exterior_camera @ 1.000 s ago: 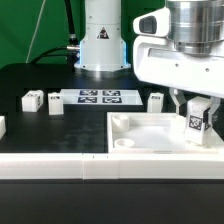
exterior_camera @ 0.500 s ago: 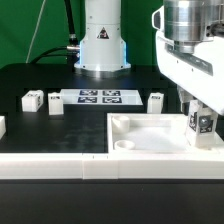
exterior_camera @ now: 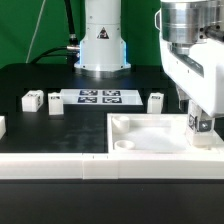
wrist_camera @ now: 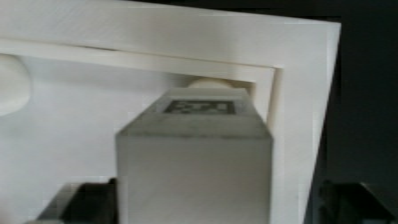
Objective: Assemble one leg
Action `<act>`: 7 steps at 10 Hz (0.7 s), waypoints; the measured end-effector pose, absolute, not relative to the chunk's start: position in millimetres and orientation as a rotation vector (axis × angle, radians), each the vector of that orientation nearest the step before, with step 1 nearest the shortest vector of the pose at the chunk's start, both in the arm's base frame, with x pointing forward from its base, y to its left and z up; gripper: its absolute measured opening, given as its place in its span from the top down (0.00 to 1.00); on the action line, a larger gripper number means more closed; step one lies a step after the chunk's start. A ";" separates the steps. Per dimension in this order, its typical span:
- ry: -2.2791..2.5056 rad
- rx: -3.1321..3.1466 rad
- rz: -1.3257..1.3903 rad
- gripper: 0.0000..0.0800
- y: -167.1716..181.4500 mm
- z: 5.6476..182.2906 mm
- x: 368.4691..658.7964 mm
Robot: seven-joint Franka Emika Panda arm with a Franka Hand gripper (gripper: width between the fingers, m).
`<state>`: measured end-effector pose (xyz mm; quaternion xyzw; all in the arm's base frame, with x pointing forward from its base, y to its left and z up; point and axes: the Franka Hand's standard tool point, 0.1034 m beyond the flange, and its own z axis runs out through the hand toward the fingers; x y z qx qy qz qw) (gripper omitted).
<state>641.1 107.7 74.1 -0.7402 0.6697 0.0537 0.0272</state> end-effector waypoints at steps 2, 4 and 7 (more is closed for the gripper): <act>1.804 -2.493 0.150 0.20 109.1 74.2 641.0; 1.441 -2.709 0.113 0.19 113.8 73.4 642.0; 0.907 -2.948 0.072 0.19 122.7 74.2 641.4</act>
Offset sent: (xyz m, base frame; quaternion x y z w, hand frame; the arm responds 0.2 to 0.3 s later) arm -0.0025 0.0111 -0.0026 0.0155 0.0163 -0.3266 0.9449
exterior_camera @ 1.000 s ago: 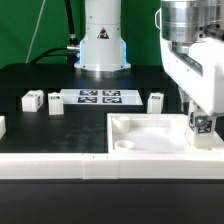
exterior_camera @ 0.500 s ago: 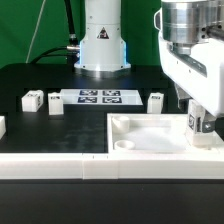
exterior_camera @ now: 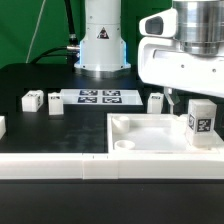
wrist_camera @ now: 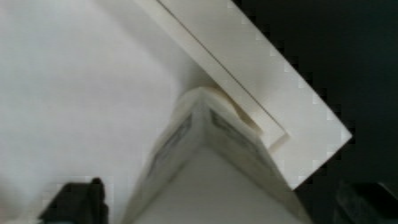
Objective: Assemble one leg
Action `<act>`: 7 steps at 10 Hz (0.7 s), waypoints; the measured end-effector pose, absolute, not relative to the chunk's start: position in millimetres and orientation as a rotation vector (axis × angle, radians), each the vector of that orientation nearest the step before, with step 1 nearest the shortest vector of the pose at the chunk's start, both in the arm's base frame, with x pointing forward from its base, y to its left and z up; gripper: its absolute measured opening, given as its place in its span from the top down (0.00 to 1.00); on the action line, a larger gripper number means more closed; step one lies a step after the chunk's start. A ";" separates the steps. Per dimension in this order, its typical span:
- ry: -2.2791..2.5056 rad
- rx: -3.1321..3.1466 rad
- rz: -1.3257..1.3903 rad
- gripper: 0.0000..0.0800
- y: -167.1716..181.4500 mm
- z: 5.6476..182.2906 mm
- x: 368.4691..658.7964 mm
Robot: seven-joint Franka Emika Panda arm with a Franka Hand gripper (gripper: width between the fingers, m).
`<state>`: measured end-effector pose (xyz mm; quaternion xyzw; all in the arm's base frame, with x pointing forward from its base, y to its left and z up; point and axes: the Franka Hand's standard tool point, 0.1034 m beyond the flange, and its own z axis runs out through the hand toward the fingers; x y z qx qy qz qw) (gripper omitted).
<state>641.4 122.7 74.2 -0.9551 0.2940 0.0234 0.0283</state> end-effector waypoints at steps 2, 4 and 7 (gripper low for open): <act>0.578 -3.026 0.061 0.19 127.6 74.8 640.6; 0.340 -3.058 0.058 0.19 129.8 74.1 639.7; 0.082 -3.073 0.049 0.19 127.9 73.9 640.0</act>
Offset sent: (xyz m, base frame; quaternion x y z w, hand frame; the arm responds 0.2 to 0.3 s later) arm -0.0079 0.0088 -0.0010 -0.0039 -0.0143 -0.1792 0.9837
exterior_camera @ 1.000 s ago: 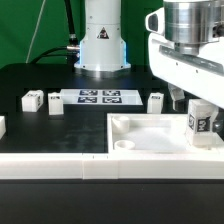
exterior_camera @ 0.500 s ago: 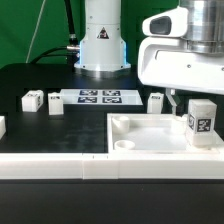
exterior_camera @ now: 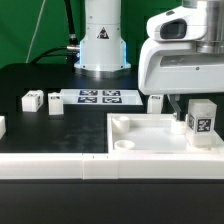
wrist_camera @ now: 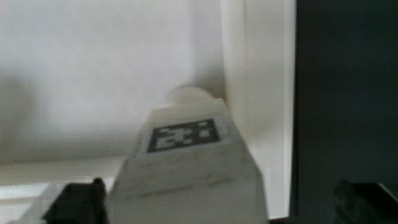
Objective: Assemble one leg
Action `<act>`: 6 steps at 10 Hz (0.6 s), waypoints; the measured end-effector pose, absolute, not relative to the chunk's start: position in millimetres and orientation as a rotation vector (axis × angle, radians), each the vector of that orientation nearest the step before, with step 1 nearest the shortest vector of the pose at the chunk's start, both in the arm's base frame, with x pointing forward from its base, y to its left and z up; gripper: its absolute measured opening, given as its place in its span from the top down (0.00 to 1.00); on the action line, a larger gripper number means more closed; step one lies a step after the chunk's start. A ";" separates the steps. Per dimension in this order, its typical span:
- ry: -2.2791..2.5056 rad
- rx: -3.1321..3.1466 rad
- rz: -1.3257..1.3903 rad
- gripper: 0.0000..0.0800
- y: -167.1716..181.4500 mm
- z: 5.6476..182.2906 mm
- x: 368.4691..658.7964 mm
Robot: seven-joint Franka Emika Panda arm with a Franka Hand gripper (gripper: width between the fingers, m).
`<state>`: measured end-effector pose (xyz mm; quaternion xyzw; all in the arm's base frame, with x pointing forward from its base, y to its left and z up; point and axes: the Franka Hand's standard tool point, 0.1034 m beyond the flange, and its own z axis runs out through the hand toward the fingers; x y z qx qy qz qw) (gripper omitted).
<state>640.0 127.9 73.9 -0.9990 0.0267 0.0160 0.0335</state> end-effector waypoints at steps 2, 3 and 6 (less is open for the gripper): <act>0.102 -3.072 0.051 0.36 127.7 73.5 639.8; 0.102 -3.073 0.051 0.53 127.6 73.4 639.8; 0.145 -3.074 0.053 0.63 123.9 72.7 640.2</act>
Offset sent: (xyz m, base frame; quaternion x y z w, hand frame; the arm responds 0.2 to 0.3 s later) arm 0.0000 0.0000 0.0000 0.0000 0.0000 0.0000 1.0000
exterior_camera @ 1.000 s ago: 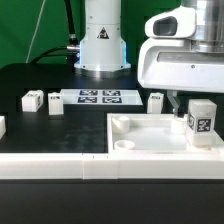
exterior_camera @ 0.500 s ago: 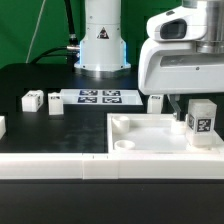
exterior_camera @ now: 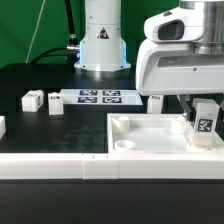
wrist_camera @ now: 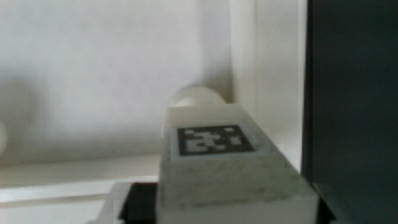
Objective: Assemble one leg
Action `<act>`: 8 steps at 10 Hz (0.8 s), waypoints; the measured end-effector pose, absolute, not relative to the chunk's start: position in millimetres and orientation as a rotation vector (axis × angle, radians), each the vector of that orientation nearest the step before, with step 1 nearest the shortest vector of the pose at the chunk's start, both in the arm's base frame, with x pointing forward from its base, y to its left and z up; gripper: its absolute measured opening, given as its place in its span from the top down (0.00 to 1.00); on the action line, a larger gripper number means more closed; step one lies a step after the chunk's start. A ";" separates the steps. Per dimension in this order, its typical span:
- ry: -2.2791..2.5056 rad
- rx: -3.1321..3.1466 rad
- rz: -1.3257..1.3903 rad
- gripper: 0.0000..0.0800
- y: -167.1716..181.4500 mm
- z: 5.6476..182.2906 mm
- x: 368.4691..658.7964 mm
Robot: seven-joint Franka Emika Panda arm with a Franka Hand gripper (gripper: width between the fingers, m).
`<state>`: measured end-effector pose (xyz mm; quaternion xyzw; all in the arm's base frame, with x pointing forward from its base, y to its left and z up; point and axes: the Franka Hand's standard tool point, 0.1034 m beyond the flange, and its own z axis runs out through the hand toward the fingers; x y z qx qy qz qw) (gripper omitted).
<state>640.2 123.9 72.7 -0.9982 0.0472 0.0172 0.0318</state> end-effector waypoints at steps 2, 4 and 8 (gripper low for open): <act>0.344 -3.057 0.063 0.63 121.6 71.5 639.7; 0.619 -3.010 0.074 0.63 117.3 70.5 640.3; 1.332 -2.760 0.111 0.63 117.8 69.7 640.2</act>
Offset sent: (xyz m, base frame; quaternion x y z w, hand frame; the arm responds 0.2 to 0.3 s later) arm 0.0004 -0.0122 -0.0043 0.0075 -0.0074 0.2212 0.9752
